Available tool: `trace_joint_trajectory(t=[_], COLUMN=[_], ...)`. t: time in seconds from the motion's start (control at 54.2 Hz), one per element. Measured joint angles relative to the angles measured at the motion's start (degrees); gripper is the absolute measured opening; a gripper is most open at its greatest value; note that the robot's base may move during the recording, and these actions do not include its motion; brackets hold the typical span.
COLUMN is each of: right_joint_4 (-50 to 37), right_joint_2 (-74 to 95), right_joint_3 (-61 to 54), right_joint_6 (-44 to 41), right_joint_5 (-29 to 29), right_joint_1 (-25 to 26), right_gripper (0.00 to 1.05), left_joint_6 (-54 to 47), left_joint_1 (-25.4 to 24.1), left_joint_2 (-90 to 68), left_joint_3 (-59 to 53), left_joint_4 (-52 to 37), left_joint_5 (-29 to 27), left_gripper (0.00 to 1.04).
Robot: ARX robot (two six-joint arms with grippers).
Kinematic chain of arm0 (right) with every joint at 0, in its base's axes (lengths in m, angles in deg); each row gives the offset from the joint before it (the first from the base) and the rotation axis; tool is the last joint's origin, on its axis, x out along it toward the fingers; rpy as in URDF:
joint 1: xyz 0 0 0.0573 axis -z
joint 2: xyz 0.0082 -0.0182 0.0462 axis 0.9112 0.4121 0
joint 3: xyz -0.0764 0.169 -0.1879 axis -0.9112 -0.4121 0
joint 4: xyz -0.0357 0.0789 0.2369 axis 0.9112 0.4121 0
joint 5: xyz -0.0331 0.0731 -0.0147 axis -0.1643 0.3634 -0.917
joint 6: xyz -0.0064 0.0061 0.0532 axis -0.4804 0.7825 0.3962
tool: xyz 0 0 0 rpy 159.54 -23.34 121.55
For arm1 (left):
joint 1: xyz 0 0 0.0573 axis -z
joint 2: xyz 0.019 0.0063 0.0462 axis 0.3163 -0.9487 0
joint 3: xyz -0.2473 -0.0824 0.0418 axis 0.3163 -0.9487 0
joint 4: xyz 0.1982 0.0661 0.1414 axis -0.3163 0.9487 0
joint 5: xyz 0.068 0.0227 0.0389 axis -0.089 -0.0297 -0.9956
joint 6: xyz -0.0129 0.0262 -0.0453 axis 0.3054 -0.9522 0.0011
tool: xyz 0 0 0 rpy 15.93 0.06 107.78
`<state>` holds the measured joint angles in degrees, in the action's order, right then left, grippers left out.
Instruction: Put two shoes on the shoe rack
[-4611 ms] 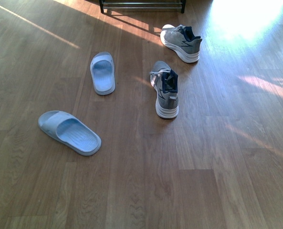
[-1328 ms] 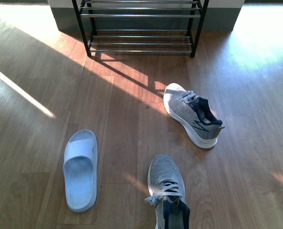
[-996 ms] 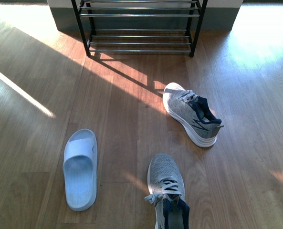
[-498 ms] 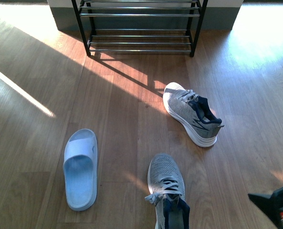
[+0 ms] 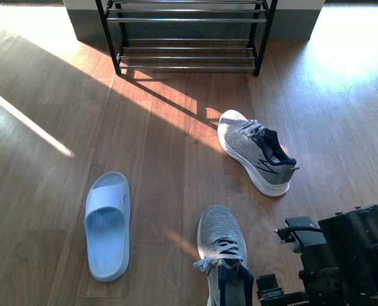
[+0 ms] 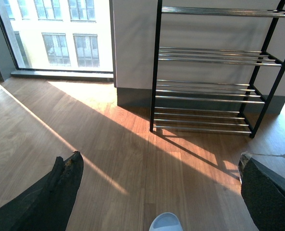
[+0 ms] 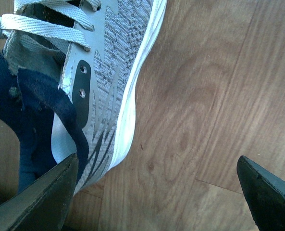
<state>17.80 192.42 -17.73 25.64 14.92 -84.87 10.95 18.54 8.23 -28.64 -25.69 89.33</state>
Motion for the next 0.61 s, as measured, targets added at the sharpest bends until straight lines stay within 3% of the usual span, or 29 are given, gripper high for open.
trace_joint_trajectory(t=[0.387,0.609], right_joint_4=[5.57,6.84], right_joint_2=[8.79,8.15], right_joint_3=[11.52,12.24], right_joint_6=[5.55,5.95], right_joint_5=[-0.57,-0.48], right_joint_1=[-2.16,-2.97], right_gripper=[0.96,0.96], left_joint_6=[0.00,0.00], left_joint_1=[0.00,0.00], left_joint_2=[0.00,0.00], left_joint_3=[0.00,0.00], left_joint_4=[0.00,0.00], left_joint_5=[0.00,0.00], left_gripper=[0.95,0.95])
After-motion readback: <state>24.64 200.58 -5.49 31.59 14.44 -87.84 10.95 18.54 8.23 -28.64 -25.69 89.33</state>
